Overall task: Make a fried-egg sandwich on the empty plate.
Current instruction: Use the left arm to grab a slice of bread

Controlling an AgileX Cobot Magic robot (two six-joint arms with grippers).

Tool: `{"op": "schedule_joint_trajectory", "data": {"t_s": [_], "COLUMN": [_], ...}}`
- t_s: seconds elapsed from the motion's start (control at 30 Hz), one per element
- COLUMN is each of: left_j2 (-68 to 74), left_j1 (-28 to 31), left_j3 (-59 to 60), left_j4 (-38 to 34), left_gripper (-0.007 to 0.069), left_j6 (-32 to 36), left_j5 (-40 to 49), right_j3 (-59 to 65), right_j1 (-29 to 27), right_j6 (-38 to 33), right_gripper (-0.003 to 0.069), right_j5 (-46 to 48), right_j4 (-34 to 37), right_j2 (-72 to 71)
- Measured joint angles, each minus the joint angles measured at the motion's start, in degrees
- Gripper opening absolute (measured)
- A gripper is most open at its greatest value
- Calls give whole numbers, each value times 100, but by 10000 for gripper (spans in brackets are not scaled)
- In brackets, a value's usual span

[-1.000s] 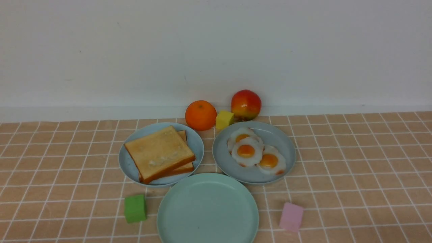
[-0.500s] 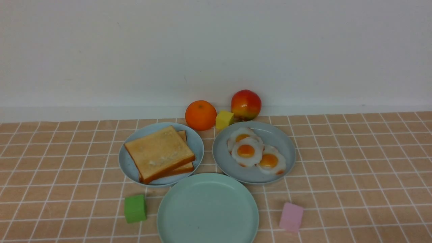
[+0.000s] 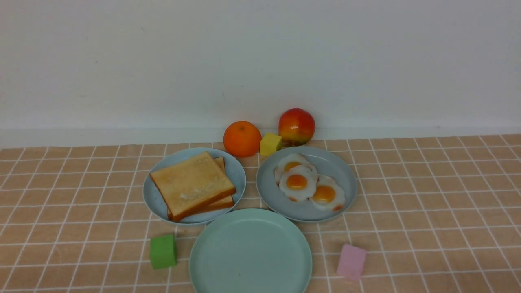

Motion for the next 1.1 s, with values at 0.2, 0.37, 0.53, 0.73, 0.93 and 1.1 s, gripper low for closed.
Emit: {"op": "schedule_joint_trajectory", "data": {"t_s": [0.2,0.37,0.53,0.73,0.93,1.1], "left_j2": [0,0,0,0,0,0], "left_j1": [0,0,0,0,0,0], "left_j3": [0,0,0,0,0,0], "left_j4": [-132,-167,-169,-234,-1211,-1660], "left_gripper": [238,238,238,238,238,238], "left_j6": [0,0,0,-109,-1769,-2624], "left_j5": [-1110,-1593,-1584,-1631,-2211,-3523], "right_j3": [7,7,7,7,7,-24], "right_j1": [0,0,0,0,0,0], "right_j6": [28,174,244,676,1640,2359], "right_gripper": [239,239,239,239,239,239], "right_j5": [-1146,-1806,-2229,-2849,-3277,-3498], "right_j4": [0,0,0,0,-4,12], "right_j2": [0,0,0,0,0,0]}}
